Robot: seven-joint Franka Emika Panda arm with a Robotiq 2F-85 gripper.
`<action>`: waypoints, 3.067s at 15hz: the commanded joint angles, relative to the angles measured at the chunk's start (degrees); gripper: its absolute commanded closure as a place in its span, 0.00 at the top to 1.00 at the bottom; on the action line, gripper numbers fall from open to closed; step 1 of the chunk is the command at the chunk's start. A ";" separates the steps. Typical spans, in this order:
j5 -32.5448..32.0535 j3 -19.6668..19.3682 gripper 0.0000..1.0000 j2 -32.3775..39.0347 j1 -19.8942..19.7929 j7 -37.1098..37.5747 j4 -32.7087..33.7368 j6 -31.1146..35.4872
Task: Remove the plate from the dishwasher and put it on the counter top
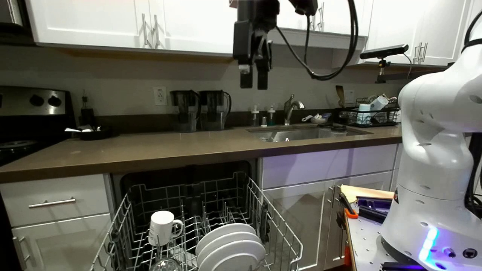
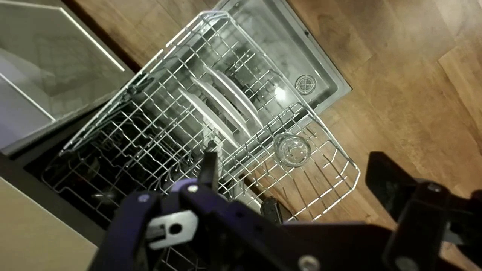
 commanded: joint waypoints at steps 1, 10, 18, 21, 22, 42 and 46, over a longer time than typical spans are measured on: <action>-5.25 -1.58 1.00 8.43 0.64 -6.51 0.77 6.65; -11.65 -6.87 1.00 21.44 0.43 -11.20 1.38 17.86; -12.69 -6.99 1.00 28.23 0.96 -10.98 2.71 22.28; -14.28 -6.53 1.00 32.73 1.79 -10.82 2.12 31.48; -15.03 -6.67 1.00 34.79 1.99 -11.05 2.16 34.83; -25.08 -14.84 1.00 58.05 3.96 -12.87 9.31 42.62; -24.10 -14.07 1.00 59.83 3.46 -14.61 9.82 41.33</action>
